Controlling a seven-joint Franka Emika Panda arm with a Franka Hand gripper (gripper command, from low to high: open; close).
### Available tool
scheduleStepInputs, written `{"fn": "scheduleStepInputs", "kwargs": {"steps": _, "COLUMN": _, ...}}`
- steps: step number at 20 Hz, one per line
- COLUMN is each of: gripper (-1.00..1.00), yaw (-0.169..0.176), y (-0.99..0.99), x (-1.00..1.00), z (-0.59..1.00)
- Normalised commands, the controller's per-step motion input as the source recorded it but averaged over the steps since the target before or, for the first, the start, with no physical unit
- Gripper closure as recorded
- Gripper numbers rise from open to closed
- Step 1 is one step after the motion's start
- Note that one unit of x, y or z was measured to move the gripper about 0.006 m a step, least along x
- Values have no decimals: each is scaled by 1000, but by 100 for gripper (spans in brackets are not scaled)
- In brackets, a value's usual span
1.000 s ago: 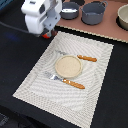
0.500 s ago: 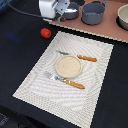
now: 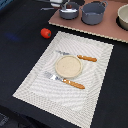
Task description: Place the fish, sausage, and tomato into the frying pan.
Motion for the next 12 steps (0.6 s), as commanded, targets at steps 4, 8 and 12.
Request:
{"fn": "scheduleStepInputs", "kwargs": {"steps": 4, "gripper": 100, "yaw": 0, "y": 852, "x": 444, "z": 113}}
{"fn": "scheduleStepInputs", "kwargs": {"steps": 8, "gripper": 100, "yaw": 0, "y": 604, "x": 466, "z": -74}}
{"fn": "scheduleStepInputs", "kwargs": {"steps": 12, "gripper": 100, "yaw": 0, "y": 417, "x": 353, "z": -164}}
